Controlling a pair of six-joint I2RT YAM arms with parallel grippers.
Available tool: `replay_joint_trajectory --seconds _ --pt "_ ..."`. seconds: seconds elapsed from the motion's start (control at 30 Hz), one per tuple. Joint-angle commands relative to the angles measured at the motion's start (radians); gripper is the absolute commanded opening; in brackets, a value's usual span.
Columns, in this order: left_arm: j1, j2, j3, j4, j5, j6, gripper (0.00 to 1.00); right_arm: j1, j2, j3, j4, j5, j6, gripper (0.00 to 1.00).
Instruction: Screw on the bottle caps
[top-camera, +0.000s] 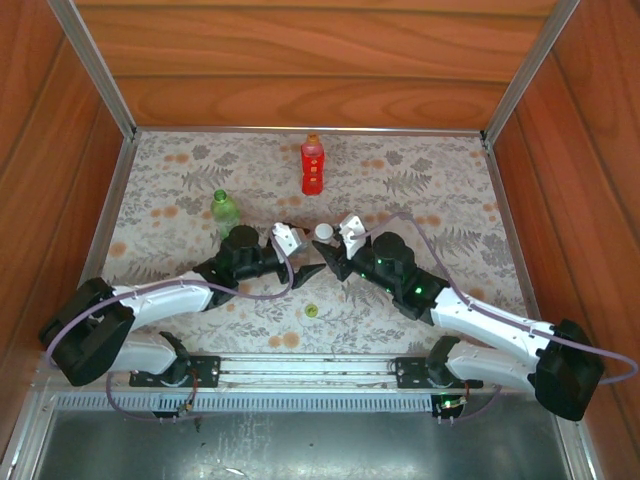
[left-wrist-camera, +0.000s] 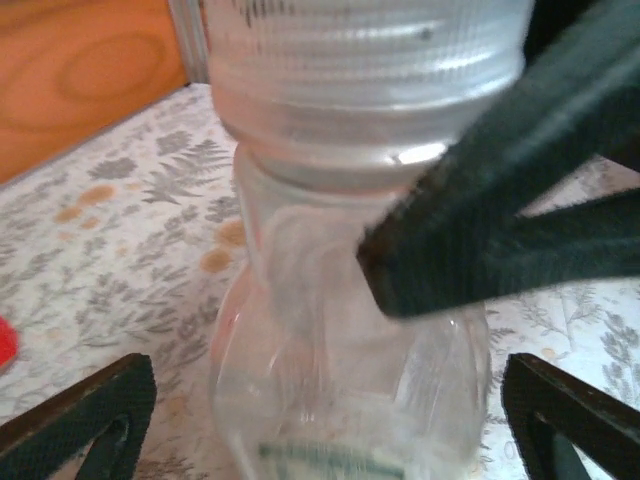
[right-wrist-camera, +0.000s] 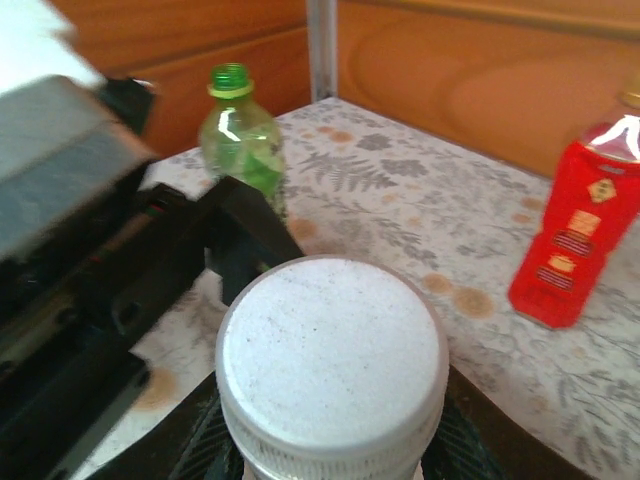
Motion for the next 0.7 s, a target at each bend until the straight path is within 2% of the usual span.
replay_joint_trajectory --seconds 0.0,0.13,0.37,0.67 --pt "0.0 -0.038 -0.034 0.041 -0.11 -0.02 1.0 -0.057 0.026 0.012 0.057 0.141 0.042 0.3" --pt "-0.001 -0.061 -0.083 0.107 -0.195 -0.075 1.0 -0.169 0.128 0.028 0.171 0.137 0.069 0.3" --pt "-0.018 -0.067 -0.131 0.175 -0.337 -0.156 1.0 -0.328 0.453 0.205 0.319 0.095 0.028 0.31" --pt "-0.018 -0.065 -0.133 0.18 -0.357 -0.171 1.0 -0.431 0.805 0.46 0.374 0.008 0.027 0.33"
